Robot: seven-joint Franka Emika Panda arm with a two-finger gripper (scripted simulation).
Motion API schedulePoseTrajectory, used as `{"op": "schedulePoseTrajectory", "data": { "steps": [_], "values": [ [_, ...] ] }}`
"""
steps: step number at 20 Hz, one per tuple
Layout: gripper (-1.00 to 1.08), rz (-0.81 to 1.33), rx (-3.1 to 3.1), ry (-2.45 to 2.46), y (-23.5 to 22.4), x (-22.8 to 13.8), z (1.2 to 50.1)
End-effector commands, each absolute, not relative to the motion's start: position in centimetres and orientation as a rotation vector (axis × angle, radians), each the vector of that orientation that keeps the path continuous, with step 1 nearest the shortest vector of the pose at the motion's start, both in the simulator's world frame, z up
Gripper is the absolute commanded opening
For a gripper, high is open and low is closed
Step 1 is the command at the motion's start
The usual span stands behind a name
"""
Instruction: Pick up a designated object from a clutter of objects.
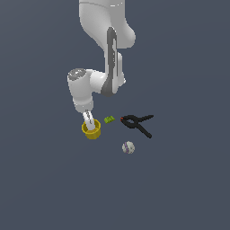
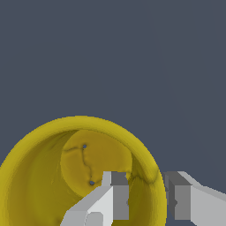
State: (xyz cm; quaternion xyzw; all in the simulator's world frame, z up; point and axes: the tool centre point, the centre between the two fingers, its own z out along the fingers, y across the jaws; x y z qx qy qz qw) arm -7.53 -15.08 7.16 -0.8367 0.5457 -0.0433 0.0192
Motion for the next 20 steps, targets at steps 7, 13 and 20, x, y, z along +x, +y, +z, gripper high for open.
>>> {"op": "schedulePoseTrajectory", "data": {
  "steps": [7, 13, 20],
  "values": [
    [-1.0, -0.133, -2.596, 1.696, -15.1, -7.6, 7.1],
    [-1.0, -0.135, -2.597, 1.693, -14.9, -7.3, 7.8],
    [-1.0, -0.135, -2.597, 1.695, -14.2, -6.2, 10.5]
  ]
}}
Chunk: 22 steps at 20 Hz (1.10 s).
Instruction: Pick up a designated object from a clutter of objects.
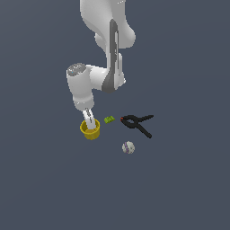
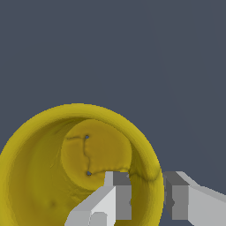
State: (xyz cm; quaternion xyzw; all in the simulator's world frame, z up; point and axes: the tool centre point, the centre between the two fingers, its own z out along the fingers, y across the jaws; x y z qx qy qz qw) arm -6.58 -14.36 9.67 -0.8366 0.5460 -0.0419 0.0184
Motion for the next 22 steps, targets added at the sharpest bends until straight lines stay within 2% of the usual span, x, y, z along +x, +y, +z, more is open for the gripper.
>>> {"op": "schedulePoseTrajectory", "data": {
  "steps": [1, 22],
  "values": [
    [-1.0, -0.135, -2.597, 1.695, -14.0, -6.0, 11.1],
    [-1.0, -0.136, -2.598, 1.7, -9.3, 1.5, 29.3]
  ]
}}
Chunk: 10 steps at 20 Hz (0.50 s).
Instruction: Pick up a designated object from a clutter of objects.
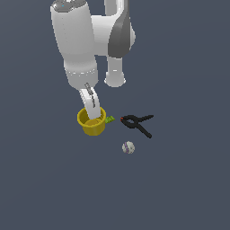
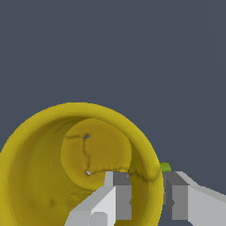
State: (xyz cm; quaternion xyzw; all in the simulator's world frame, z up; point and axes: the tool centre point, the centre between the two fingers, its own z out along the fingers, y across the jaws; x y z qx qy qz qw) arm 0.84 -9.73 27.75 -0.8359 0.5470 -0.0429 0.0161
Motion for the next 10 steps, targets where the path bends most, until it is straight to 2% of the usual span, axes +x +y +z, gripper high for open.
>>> {"op": "schedulePoseTrajectory", "data": {
  "steps": [1, 10],
  "values": [
    [-1.0, -0.136, -2.598, 1.7, -9.1, 1.9, 30.3],
    [-1.0, -0.134, -2.597, 1.697, -7.4, 4.9, 36.7]
  ]
}}
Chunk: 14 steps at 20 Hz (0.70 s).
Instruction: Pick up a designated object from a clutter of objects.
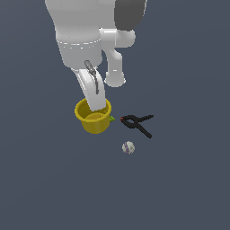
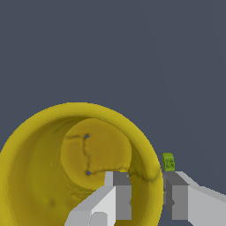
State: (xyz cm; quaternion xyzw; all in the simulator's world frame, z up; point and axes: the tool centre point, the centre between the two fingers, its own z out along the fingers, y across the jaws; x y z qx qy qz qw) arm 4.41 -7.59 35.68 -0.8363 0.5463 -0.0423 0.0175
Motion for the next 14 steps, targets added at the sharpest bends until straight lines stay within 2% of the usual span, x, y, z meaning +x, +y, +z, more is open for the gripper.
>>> {"op": "schedulePoseTrajectory", "data": {
  "steps": [1, 14],
  "values": [
    [-1.0, -0.134, -2.597, 1.696, -7.2, 5.1, 37.2],
    [-1.0, -0.133, -2.596, 1.695, -6.6, 6.5, 39.9]
  ]
}}
